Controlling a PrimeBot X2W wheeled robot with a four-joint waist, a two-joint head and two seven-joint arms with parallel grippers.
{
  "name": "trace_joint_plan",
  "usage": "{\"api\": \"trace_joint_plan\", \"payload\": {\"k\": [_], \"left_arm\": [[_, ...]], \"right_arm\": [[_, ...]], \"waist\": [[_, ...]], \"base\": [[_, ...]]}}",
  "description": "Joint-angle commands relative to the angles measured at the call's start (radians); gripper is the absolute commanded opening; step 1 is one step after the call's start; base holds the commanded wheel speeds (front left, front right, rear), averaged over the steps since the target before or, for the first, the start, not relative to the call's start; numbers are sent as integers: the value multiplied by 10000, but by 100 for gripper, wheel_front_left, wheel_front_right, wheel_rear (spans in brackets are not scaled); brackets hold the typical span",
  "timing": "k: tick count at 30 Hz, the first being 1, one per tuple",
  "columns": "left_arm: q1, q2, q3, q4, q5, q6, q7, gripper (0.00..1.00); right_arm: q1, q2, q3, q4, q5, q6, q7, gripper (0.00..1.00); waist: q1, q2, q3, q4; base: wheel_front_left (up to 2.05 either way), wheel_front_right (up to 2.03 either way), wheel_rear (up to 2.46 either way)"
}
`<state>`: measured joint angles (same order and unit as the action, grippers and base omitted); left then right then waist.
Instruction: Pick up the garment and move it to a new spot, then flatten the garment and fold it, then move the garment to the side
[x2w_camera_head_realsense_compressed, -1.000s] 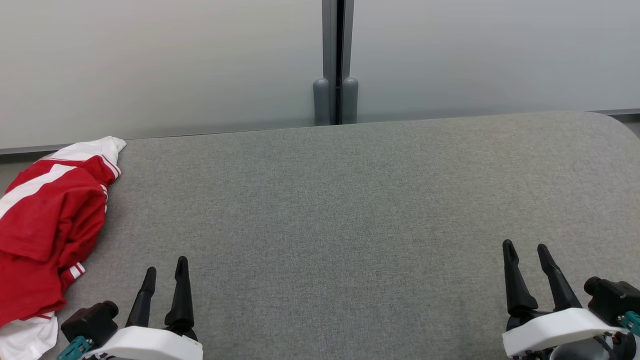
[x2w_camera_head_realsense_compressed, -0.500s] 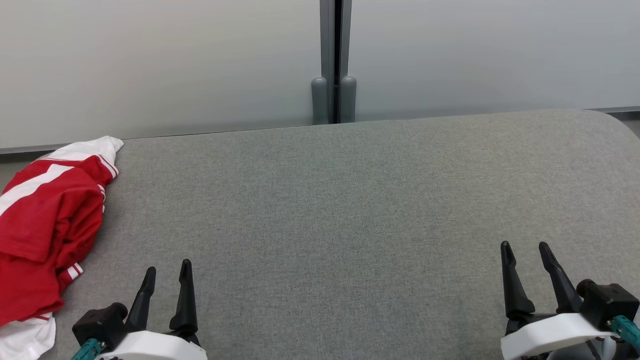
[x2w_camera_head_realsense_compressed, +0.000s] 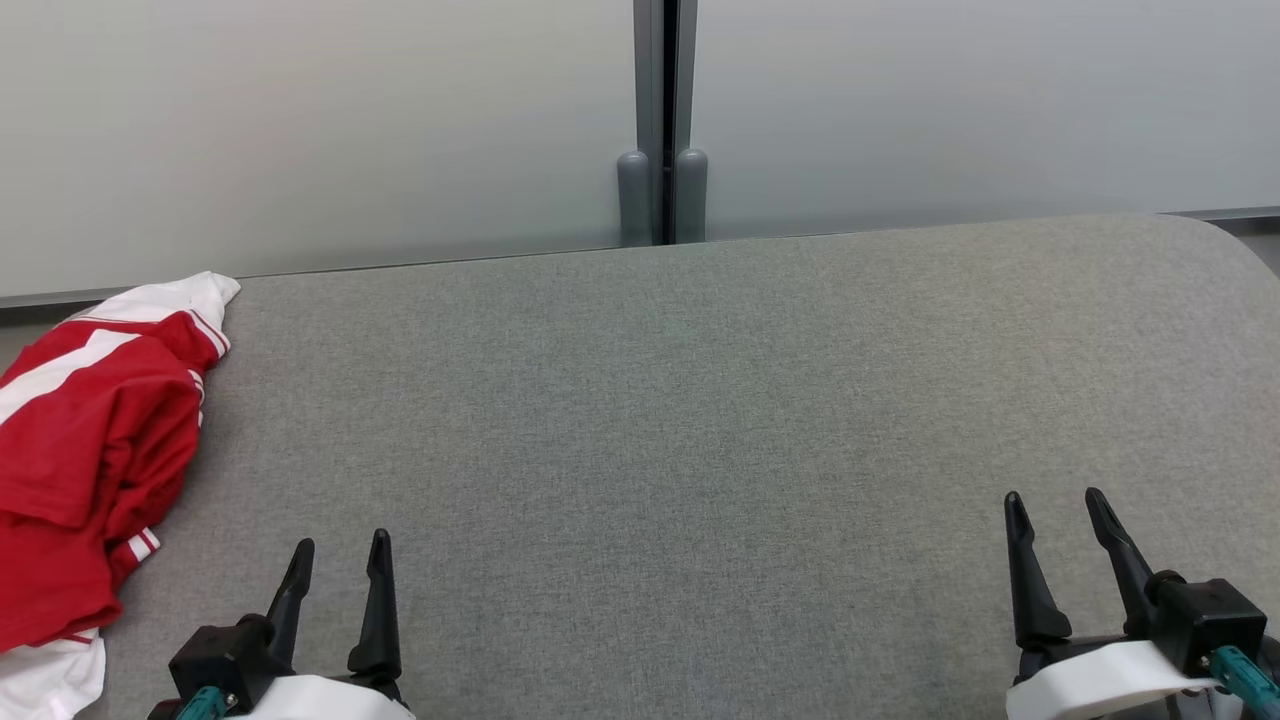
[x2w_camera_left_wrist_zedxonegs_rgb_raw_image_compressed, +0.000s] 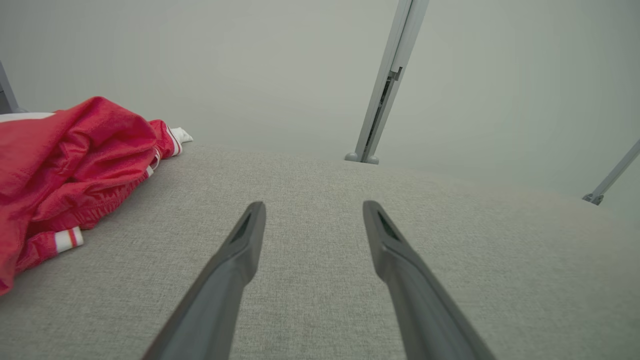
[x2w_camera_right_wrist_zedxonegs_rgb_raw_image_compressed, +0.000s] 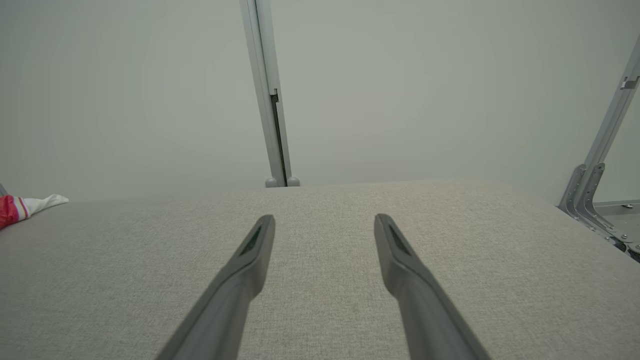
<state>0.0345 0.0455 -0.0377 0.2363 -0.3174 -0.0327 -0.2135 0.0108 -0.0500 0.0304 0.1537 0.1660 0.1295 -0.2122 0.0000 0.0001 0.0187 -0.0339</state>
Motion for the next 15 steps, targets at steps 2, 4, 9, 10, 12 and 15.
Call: {"api": "trace_joint_plan", "payload": {"k": [2, 4, 9, 10, 12, 15], "left_arm": [[53, 63, 29, 18, 373, 18, -125, 100], [92, 65, 54, 60, 555, 0, -167, 100], [190, 69, 198, 234, 1000, -52, -264, 100], [194, 68, 237, 276, 1085, -62, -276, 100], [219, 67, 307, 326, 1252, -75, -314, 100], [313, 69, 391, 376, 1445, -54, -374, 100]], "right_arm": [[77, -42, -96, -25, -319, 19, -143, 100], [93, -39, -148, -45, -439, 20, -190, 100], [150, -29, -267, -36, -567, 20, -286, 100], [152, -30, -270, -30, -617, 20, -313, 100], [171, -30, -289, -19, -716, 20, -332, 100], [204, -27, -311, -11, -889, 21, -403, 100]], "waist": [[0, -1, 2, -22], [0, -1, 8, -35], [0, -1, -3, -29], [0, -1, -6, -26], [0, -1, -12, -9], [0, -1, -25, 32]], "base": [[0, 0, 0], [0, 0, 0], [0, 0, 0], [0, 0, 0], [0, 0, 0], [0, 0, 0]]}}
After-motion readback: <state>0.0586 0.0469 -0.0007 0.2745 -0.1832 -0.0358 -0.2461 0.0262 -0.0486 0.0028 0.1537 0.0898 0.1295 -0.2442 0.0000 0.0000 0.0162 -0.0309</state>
